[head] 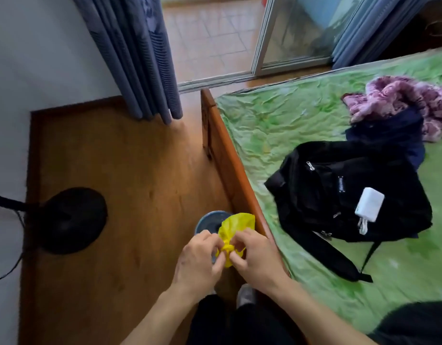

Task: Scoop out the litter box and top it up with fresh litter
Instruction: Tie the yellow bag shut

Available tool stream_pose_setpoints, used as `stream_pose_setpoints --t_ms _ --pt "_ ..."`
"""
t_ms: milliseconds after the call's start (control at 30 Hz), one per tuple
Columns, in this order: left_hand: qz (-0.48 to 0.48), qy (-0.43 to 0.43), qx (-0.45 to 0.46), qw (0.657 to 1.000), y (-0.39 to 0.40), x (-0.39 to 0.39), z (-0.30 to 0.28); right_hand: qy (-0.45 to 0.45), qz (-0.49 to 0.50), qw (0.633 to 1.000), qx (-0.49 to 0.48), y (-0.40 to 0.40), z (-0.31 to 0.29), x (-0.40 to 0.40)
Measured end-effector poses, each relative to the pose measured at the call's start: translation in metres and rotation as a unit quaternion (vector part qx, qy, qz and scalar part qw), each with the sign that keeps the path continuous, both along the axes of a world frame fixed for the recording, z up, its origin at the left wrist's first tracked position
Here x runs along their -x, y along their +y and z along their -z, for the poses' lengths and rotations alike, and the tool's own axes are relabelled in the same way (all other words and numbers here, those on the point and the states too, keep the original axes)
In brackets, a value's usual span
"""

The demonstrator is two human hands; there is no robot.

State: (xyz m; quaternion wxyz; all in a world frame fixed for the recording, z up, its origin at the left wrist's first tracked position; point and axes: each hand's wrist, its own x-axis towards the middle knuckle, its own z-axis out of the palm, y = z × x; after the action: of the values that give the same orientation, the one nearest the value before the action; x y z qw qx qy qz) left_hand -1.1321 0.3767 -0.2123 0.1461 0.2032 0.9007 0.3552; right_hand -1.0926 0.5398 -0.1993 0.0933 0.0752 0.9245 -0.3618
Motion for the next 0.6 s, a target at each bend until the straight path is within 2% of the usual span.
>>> stream_pose_setpoints --t_ms 367,600 --pt "-0.124 -0.079 0.037 0.988 0.04 0.032 0.185 -0.072 -0.023 0.997 0.028 0.027 0.195 0.061" --pt "-0.17 -0.114 0.051 0.977 0.036 0.022 0.311 -0.105 -0.045 0.993 0.019 0.02 0.325 0.063"
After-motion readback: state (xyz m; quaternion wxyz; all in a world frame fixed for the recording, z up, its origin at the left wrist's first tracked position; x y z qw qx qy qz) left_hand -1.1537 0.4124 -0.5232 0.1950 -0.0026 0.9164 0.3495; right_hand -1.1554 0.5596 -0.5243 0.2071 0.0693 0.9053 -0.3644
